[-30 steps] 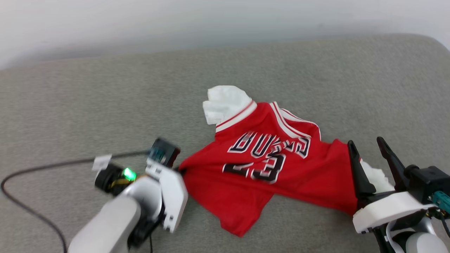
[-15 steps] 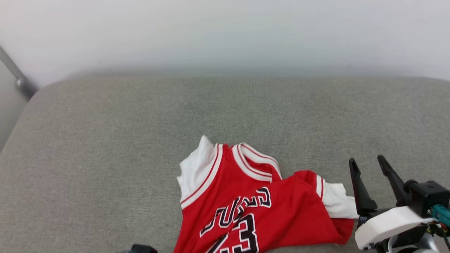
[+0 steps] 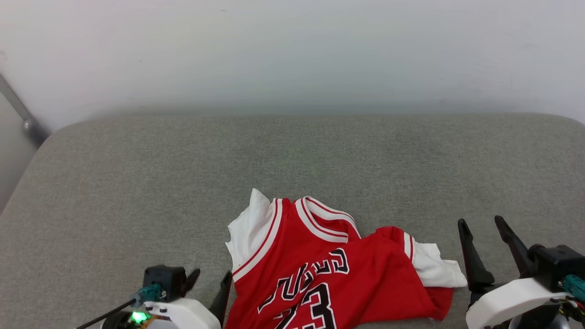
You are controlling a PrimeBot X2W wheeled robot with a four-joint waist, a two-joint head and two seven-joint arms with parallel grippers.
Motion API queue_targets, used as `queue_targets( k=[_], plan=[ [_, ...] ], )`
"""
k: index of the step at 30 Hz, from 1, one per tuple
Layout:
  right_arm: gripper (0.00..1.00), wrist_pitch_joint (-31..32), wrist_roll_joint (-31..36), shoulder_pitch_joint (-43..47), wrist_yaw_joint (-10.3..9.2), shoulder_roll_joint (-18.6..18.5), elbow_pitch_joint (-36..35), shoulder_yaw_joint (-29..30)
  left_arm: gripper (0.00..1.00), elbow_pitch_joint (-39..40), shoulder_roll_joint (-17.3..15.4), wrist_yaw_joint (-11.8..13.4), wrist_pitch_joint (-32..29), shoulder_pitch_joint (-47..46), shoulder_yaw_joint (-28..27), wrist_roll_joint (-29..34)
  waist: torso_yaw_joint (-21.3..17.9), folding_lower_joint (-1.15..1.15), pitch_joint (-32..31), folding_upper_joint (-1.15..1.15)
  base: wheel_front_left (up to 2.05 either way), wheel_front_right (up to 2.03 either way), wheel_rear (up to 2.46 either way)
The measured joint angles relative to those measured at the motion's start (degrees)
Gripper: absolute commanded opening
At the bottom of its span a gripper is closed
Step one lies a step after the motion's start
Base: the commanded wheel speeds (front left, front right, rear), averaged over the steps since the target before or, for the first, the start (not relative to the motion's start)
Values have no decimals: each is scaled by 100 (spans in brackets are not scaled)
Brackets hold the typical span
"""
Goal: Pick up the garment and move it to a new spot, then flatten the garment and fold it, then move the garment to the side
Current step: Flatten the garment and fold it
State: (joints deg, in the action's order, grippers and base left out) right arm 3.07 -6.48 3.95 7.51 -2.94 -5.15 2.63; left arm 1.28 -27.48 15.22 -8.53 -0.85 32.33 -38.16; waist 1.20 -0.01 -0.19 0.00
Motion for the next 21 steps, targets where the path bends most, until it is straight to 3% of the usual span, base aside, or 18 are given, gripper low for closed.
queue_targets(
  k=[10, 21],
  plan=[
    [100, 149, -5, 79, 0, 0, 3, 133, 100, -236, 274, 53, 1750, -630, -488, 502, -134, 0, -55, 0, 0, 0, 0],
    [100, 761, -38, 263, 0, 0, 58, 614, 100, -247, 210, 194, 2168, -498, -749, 600, -111, 0, -31, 0, 0, 0, 0]
  ],
)
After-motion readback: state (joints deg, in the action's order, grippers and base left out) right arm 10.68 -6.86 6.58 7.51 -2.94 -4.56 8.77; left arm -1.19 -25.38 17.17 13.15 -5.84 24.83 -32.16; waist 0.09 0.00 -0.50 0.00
